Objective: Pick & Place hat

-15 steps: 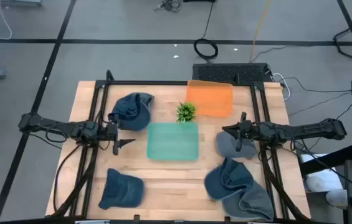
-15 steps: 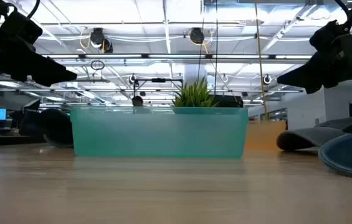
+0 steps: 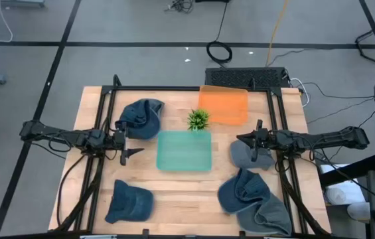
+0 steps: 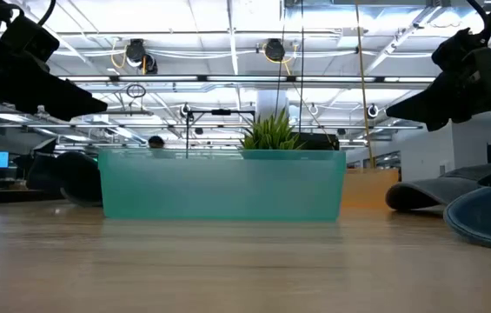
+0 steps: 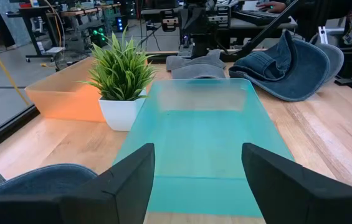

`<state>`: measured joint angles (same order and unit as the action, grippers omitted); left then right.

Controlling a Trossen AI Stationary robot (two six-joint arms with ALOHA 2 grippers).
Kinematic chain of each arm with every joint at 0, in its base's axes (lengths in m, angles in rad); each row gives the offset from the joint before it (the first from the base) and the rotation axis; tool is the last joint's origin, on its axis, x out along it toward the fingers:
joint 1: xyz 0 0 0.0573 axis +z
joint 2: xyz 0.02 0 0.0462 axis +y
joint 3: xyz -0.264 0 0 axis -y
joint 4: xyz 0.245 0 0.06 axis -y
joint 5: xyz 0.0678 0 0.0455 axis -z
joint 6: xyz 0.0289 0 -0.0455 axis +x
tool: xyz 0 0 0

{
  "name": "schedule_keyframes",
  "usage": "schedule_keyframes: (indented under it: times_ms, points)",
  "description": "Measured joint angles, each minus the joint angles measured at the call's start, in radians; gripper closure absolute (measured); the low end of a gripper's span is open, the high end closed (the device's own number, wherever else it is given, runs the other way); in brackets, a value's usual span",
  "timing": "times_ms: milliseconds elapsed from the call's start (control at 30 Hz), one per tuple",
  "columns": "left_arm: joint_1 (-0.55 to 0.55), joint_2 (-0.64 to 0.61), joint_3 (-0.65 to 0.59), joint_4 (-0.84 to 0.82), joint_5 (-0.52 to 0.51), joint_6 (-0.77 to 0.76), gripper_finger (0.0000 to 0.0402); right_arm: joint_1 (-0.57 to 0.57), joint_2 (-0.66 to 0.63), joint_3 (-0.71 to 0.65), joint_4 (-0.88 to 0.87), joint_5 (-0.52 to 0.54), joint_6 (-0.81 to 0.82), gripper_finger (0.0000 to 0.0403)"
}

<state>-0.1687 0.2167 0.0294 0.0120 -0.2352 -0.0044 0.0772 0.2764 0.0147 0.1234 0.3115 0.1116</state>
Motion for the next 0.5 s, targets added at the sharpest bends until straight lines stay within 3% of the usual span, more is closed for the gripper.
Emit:
schedule_keyframes:
  times_ms: [500]
  points:
    - [0.000, 0.000, 0.000, 0.000, 0.000, 0.000, 0.0151, 0.000, 0.000, 0.000, 0.000, 0.000, 0.038, 0.0399]
